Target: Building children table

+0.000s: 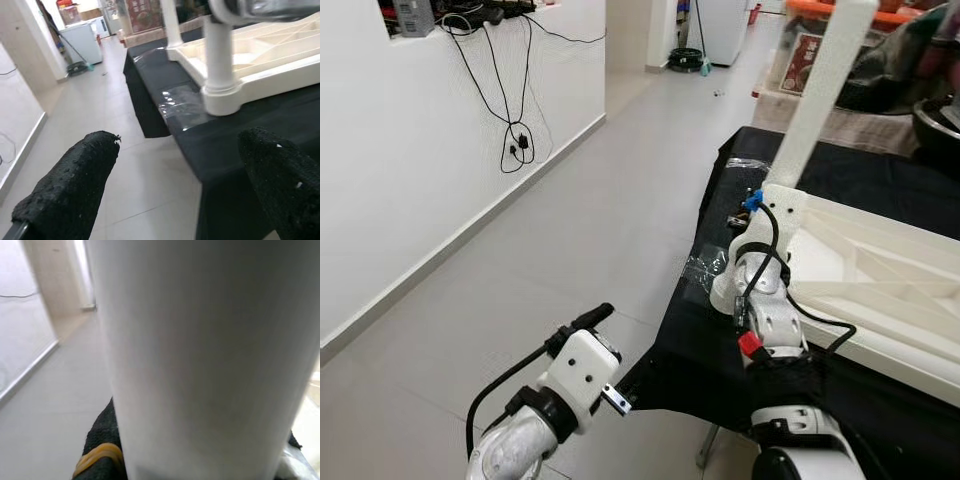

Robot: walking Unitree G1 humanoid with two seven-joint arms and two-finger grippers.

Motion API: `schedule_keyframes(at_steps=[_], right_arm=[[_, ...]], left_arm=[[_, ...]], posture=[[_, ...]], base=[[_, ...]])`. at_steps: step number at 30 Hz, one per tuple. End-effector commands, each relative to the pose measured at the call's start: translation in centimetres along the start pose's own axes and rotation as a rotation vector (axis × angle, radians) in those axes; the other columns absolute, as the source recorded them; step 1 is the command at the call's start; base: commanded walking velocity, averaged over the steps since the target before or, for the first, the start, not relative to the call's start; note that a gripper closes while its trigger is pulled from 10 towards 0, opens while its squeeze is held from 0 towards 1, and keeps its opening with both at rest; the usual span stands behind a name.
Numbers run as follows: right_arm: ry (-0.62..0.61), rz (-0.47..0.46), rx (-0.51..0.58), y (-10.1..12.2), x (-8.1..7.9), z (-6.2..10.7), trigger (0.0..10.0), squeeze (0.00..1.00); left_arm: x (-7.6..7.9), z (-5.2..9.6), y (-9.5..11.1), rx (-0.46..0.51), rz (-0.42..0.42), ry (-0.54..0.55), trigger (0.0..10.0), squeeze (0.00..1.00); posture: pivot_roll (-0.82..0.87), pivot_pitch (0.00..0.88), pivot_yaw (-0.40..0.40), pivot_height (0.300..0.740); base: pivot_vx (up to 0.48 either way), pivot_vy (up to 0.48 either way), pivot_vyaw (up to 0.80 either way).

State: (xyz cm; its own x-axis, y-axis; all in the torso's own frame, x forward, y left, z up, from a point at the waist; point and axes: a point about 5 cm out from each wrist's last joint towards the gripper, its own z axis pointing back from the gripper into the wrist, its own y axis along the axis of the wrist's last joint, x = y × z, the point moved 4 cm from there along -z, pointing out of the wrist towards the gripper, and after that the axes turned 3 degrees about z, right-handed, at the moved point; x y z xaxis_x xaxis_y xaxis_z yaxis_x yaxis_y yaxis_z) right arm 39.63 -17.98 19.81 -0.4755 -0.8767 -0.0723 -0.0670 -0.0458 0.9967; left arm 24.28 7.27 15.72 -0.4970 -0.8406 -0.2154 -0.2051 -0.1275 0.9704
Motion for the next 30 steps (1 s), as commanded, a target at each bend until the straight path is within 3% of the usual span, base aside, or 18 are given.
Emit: schedule_keyframes(at_steps=[1, 2, 4, 6, 7, 12, 13, 17, 18, 19, 23, 24, 25, 26, 27, 28, 29, 30], right_arm=[[-0.109, 0.010, -0.077, -1.9, 2.6, -0.2, 3.1, 0.00], [-0.067, -0.028, -0.075, -1.6, 1.7, -0.1, 10.0, 0.00], [0.038, -0.092, -0.046, -0.7, -0.1, 0.2, 10.0, 0.00], [0.071, -0.105, -0.029, -0.3, -0.7, 0.3, 10.0, 0.00], [0.109, -0.093, 0.004, 0.3, -1.0, 0.4, 10.0, 1.00], [0.167, -0.081, 0.046, 1.2, -1.5, 0.2, 10.0, 1.00], [0.250, -0.100, 0.032, 1.3, -2.2, 0.0, 10.0, 0.00], [0.392, -0.111, 0.037, 1.9, -3.0, -0.6, 10.0, 0.00], [0.500, 0.011, 0.034, 1.3, -3.4, -1.3, 10.0, 0.00], [0.535, 0.041, 0.026, 1.0, -3.5, -1.6, 10.0, 0.00], [0.670, -0.002, -0.010, 1.0, -4.1, -1.8, 10.0, 0.00], [0.818, -0.019, -0.022, 1.3, -4.8, -1.5, 10.0, 0.00], [0.818, -0.019, -0.022, 1.3, -4.8, -1.5, 10.0, 0.00], [0.981, -0.026, -0.036, 1.5, -5.4, -0.8, 10.0, 0.00], [0.981, -0.026, -0.036, 1.5, -5.4, -0.8, 10.0, 0.00], [1.147, -0.030, -0.041, 1.8, -5.9, 0.2, 10.0, 0.00], [1.147, -0.030, -0.041, 1.8, -5.9, 0.2, 10.0, 0.00], [1.300, -0.034, -0.049, 1.9, -6.2, 1.4, 10.0, 0.00]], left_arm=[[0.2, -0.1, -0.4, -0.005, 0.014, -0.002, 10.0, 0.00], [0.2, -0.2, -0.5, -0.005, 0.016, 0.000, 10.0, 0.00], [0.2, -0.5, -0.7, -0.002, 0.019, 0.002, 10.0, 0.00], [0.2, -0.6, -0.8, -0.001, 0.021, 0.002, 10.0, 0.00], [0.1, -0.7, -0.9, 0.002, 0.022, 0.003, 10.0, 0.00], [-0.1, -1.2, -1.1, 0.011, 0.019, 0.000, 10.0, 0.00], [-0.1, -1.4, -1.1, 0.015, 0.014, -0.006, 10.0, 0.00], [-0.2, -1.8, -1.1, 0.025, 0.008, -0.014, 10.0, 0.00], [-0.3, -2.0, -1.1, 0.030, 0.006, -0.013, 10.0, 0.00], [-0.4, -2.1, -1.1, 0.031, 0.006, -0.012, 10.0, 0.00], [-0.4, -2.2, -1.1, 0.035, 0.005, -0.011, 10.0, 0.00], [-0.5, -2.4, -1.0, 0.042, 0.003, -0.011, 10.0, 0.00], [-0.5, -2.4, -1.0, 0.042, 0.003, -0.011, 10.0, 0.00], [-0.5, -2.6, -0.8, 0.049, -0.001, -0.012, 10.0, 0.00], [-0.5, -2.6, -0.8, 0.049, -0.001, -0.012, 10.0, 0.00], [-0.7, -2.8, -0.8, 0.056, -0.007, -0.009, 10.0, 0.00], [-0.7, -2.8, -0.8, 0.056, -0.007, -0.009, 10.0, 0.00], [-0.8, -2.9, -0.7, 0.061, -0.012, -0.008, 10.0, 0.00]], posture=[[0.12, 0.000, -0.062, 0.740], [0.11, 0.000, -0.062, 0.740], [0.10, 0.000, -0.061, 0.740], [0.10, 0.000, -0.061, 0.740], [0.10, 0.000, -0.066, 0.740], [0.09, 0.000, -0.062, 0.740], [0.10, 0.000, -0.069, 0.740], [0.10, 0.000, -0.064, 0.740], [0.10, 0.000, -0.065, 0.740], [0.10, 0.000, -0.066, 0.740], [0.10, 0.000, -0.065, 0.740], [0.10, 0.000, -0.070, 0.740], [0.10, 0.000, -0.070, 0.740], [0.11, 0.000, -0.073, 0.740], [0.11, 0.000, -0.073, 0.740], [0.12, 0.000, -0.079, 0.740], [0.12, 0.000, -0.079, 0.740], [0.12, 0.000, -0.080, 0.740]], base=[[0.000, 0.000, 0.00], [0.000, 0.000, 0.00], [0.000, 0.000, 0.00], [0.000, 0.000, 0.00], [0.000, 0.000, 0.00], [0.000, 0.000, 0.00], [0.000, 0.000, 0.00], [0.000, 0.000, 0.00], [0.000, 0.000, 0.00], [0.000, 0.000, 0.00], [0.000, 0.000, 0.00], [0.000, 0.000, 0.00], [0.000, 0.000, 0.00], [0.000, 0.000, 0.00], [0.000, 0.000, 0.00], [0.000, 0.000, 0.00], [0.000, 0.000, 0.00], [0.000, 0.000, 0.00]])
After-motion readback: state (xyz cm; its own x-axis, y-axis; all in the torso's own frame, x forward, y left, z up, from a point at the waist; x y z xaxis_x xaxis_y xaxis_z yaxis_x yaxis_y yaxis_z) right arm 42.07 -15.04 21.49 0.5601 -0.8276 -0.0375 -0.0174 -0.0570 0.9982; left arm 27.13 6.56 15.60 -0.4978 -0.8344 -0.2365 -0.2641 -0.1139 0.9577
